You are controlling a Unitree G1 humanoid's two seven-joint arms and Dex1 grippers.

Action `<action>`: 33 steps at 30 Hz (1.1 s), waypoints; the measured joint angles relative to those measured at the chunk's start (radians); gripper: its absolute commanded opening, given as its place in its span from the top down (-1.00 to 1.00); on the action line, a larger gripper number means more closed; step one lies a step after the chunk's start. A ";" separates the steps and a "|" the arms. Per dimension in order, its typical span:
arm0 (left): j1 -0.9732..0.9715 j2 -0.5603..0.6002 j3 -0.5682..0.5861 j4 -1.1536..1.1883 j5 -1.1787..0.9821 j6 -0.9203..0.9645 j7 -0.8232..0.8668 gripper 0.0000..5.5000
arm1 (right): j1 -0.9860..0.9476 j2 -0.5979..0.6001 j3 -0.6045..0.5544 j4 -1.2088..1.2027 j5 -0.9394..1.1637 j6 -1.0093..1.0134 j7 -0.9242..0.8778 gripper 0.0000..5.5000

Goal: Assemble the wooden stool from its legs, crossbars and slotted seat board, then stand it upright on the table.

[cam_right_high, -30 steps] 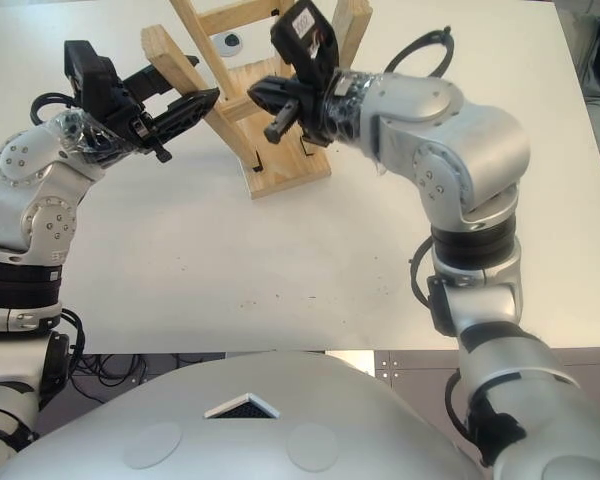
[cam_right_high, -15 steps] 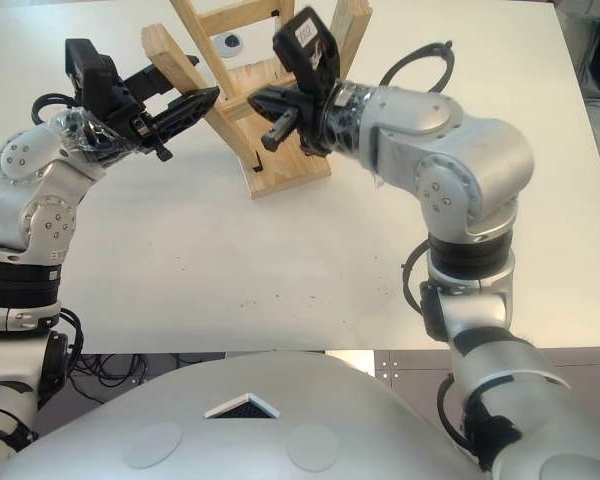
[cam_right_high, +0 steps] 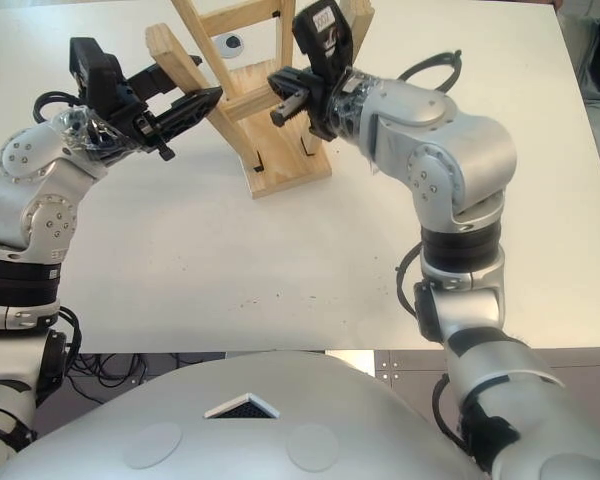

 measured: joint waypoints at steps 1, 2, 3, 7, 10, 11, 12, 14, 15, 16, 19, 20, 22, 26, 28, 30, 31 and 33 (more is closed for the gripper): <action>-0.001 0.000 -0.001 -0.004 0.000 0.009 0.007 0.24 | 0.005 0.000 0.007 0.003 -0.010 -0.016 0.001 1.00; -0.001 0.000 -0.003 -0.005 0.000 0.013 0.011 0.24 | 0.012 0.000 0.009 0.009 -0.018 -0.034 0.003 1.00; -0.002 0.000 -0.004 -0.007 0.000 0.017 0.015 0.24 | 0.018 0.000 0.012 0.013 -0.022 -0.050 0.006 1.00; -0.004 0.000 -0.013 -0.017 0.000 0.024 0.035 0.24 | 0.022 0.000 0.013 0.018 -0.029 -0.068 0.016 1.00; -0.005 0.006 -0.016 -0.022 0.000 0.024 0.038 0.24 | 0.016 0.003 0.002 0.018 -0.029 -0.067 0.014 1.00; -0.005 0.008 -0.016 -0.024 0.000 0.024 0.038 0.24 | 0.009 0.003 -0.004 0.019 -0.029 -0.068 0.010 1.00; -0.005 0.010 -0.017 -0.026 0.000 0.024 0.039 0.24 | -0.006 0.004 -0.014 0.023 -0.029 -0.069 0.001 1.00; -0.005 0.014 -0.019 -0.028 0.000 0.024 0.039 0.24 | -0.044 0.003 -0.039 0.034 -0.031 -0.076 -0.003 1.00; -0.005 0.016 -0.020 -0.030 0.000 0.024 0.041 0.24 | -0.072 0.002 -0.050 0.050 -0.031 -0.086 -0.003 1.00; -0.005 0.017 -0.021 -0.031 0.000 0.024 0.042 0.24 | -0.089 0.001 -0.056 0.065 -0.032 -0.094 -0.003 1.00; -0.005 0.017 -0.022 -0.032 0.000 0.025 0.044 0.24 | -0.102 -0.001 -0.061 0.114 -0.064 -0.130 0.000 1.00; -0.005 0.017 -0.022 -0.032 0.000 0.025 0.045 0.24 | -0.099 -0.005 -0.055 0.134 -0.076 -0.146 0.001 1.00; -0.005 0.017 -0.023 -0.033 0.000 0.025 0.046 0.24 | -0.057 -0.007 -0.024 0.171 -0.110 -0.165 0.013 1.00; -0.005 0.018 -0.027 -0.033 0.000 0.030 0.047 0.24 | -0.006 -0.013 0.015 0.177 -0.149 -0.247 0.046 1.00; -0.005 0.018 -0.026 -0.033 0.000 0.031 0.048 0.24 | 0.012 -0.041 0.031 0.177 -0.149 -0.259 0.066 1.00; -0.005 0.020 -0.026 -0.033 0.000 0.031 0.048 0.24 | 0.017 -0.042 0.037 0.175 -0.151 -0.267 0.074 1.00; -0.005 0.020 -0.027 -0.033 0.000 0.031 0.048 0.24 | 0.016 -0.043 0.038 0.175 -0.151 -0.267 0.078 1.00; -0.005 0.020 -0.027 -0.033 0.000 0.031 0.049 0.24 | 0.016 -0.044 0.038 0.176 -0.155 -0.267 0.083 1.00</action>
